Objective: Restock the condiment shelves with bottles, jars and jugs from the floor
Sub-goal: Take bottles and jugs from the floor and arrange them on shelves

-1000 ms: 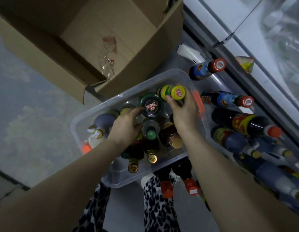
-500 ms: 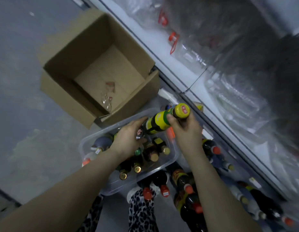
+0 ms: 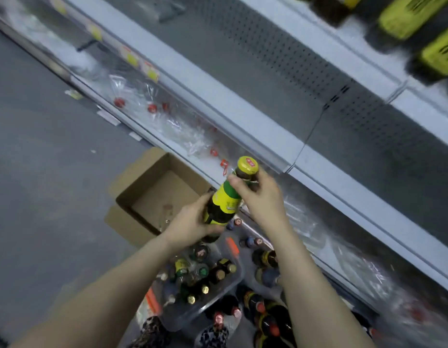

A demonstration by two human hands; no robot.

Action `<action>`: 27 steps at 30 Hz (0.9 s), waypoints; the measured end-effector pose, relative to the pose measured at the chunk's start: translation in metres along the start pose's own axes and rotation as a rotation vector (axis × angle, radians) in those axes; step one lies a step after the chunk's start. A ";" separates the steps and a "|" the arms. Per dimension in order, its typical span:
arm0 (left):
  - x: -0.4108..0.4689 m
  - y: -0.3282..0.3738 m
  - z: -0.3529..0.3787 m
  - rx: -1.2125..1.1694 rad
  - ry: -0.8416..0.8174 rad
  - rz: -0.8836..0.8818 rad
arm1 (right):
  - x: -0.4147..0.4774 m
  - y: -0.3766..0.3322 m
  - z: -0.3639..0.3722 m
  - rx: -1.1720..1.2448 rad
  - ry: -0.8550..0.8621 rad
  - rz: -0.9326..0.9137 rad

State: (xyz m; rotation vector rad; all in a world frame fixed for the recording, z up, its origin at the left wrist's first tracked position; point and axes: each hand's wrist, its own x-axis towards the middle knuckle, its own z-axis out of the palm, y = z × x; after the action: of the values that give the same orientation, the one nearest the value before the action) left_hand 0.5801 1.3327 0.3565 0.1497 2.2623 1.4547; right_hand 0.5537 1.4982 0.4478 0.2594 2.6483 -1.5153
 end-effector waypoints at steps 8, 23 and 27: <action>-0.045 0.129 -0.080 -0.326 -0.209 0.139 | -0.014 -0.143 -0.062 0.206 -0.035 -0.080; -0.103 0.340 -0.190 -0.354 -0.077 0.465 | -0.042 -0.367 -0.171 0.300 0.179 -0.530; -0.111 0.365 -0.208 -0.299 0.030 0.556 | -0.046 -0.409 -0.173 0.293 0.208 -0.576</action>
State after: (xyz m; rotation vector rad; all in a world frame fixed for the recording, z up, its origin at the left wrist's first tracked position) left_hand 0.5391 1.2836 0.7863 0.7100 2.0837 2.0616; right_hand 0.5261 1.4396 0.8895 -0.3911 2.7975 -2.1500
